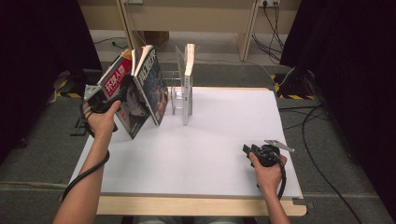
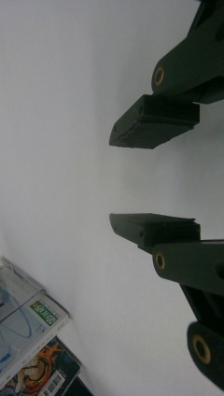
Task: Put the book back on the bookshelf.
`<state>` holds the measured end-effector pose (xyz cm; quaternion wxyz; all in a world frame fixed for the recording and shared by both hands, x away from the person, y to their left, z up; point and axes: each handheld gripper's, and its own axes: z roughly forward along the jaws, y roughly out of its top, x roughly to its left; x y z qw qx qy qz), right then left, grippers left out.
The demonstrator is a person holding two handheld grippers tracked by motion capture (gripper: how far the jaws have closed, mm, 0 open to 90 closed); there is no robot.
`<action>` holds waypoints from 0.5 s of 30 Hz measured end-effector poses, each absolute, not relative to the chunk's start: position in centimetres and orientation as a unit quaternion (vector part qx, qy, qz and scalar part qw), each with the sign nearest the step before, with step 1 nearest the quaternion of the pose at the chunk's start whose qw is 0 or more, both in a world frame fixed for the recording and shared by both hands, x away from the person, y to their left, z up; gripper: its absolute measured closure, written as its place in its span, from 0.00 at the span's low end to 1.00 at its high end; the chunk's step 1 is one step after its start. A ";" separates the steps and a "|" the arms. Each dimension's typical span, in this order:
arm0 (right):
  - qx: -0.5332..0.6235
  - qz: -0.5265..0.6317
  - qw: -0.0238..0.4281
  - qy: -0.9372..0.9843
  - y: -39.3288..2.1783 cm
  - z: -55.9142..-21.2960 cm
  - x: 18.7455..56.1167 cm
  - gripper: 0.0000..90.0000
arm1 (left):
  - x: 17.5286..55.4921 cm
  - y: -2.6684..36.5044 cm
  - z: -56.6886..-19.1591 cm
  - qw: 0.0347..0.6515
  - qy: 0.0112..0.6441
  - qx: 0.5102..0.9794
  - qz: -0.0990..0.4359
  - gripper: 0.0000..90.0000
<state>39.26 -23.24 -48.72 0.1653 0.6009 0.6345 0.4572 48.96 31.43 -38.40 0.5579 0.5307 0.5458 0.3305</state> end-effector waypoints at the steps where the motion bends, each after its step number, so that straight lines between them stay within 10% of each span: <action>1: 0.601 0.457 0.165 0.634 -23.2 -48.7 39.2 0.63 | 48.9 31.5 -38.4 0.555 0.547 0.530 0.334 0.60; 15: 0.605 0.455 0.157 0.635 -23.3 -48.9 39.3 0.63 | 49.9 31.8 -38.1 0.538 0.550 0.549 0.327 0.94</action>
